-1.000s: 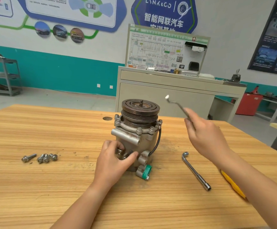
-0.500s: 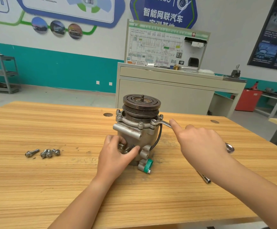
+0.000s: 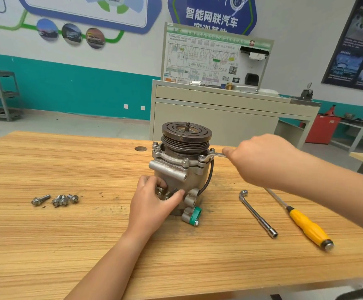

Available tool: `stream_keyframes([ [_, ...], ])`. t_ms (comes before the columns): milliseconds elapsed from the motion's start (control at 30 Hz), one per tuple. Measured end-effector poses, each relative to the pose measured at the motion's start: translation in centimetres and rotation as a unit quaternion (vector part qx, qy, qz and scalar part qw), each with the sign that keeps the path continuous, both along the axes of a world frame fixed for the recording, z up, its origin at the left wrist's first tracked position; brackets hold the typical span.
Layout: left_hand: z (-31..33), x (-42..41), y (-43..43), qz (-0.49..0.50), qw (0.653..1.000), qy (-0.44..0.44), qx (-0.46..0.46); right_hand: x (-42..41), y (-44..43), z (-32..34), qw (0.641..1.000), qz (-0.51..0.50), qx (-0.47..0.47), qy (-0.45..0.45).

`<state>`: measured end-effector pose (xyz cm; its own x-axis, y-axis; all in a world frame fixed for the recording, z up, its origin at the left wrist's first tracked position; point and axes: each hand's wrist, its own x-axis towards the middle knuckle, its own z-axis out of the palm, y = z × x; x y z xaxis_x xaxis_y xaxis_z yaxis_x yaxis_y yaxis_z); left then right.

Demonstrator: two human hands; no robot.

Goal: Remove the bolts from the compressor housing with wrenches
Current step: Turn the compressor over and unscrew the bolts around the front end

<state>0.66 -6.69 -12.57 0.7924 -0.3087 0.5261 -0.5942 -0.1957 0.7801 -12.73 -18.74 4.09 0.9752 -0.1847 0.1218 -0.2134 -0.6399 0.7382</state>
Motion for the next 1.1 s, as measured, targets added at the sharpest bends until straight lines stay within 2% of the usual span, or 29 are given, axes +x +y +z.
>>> stream_keyframes([
  [133,0.0,0.0,0.0,-0.002,1.0,0.001,0.0,1.8,-3.6,-0.4,0.999,0.031,-0.036,-0.018],
  [233,0.0,0.1,0.0,-0.002,1.0,-0.004,-0.003,3.6,-5.3,-1.5,0.997,0.062,0.006,-0.054],
  [300,-0.1,0.1,0.0,-0.002,1.0,-0.004,-0.002,4.5,-6.3,-2.5,0.991,0.113,-0.006,-0.075],
  [367,-0.1,0.2,0.0,0.002,1.0,-0.009,0.002,5.1,-7.2,-3.3,0.964,0.205,-0.006,-0.17],
  [433,-0.2,0.2,0.0,0.006,1.0,-0.014,0.002,5.5,-7.5,-4.0,0.944,0.246,0.014,-0.221],
  [500,-0.2,0.1,0.0,0.007,1.0,-0.021,0.001,5.4,-7.0,-4.5,0.931,0.241,0.099,-0.256],
  [600,-0.2,0.2,-0.1,0.006,1.0,-0.028,0.002,3.7,-5.5,-4.6,0.848,0.199,0.296,-0.392],
  [667,-0.2,0.2,-0.1,0.005,1.0,-0.029,0.003,1.7,-3.8,-4.5,0.796,0.194,0.39,-0.419],
  [700,-0.2,0.2,-0.1,0.005,1.0,-0.028,0.004,0.7,-2.9,-4.6,0.799,0.199,0.388,-0.413],
  [800,-0.2,0.1,0.0,0.004,1.0,-0.024,0.0,-2.2,-0.6,-4.8,0.895,0.105,0.297,-0.316],
  [867,-0.2,0.0,0.0,0.003,1.0,-0.021,0.0,-3.1,0.0,-4.9,0.939,0.031,0.224,-0.261],
  [933,-0.1,0.0,0.0,0.003,1.0,-0.022,0.0,-3.1,0.4,-4.6,0.954,-0.009,0.195,-0.227],
  [1100,-0.1,0.1,0.1,-0.001,1.0,-0.018,-0.005,-1.8,0.9,-4.3,0.962,-0.055,0.181,-0.197],
])
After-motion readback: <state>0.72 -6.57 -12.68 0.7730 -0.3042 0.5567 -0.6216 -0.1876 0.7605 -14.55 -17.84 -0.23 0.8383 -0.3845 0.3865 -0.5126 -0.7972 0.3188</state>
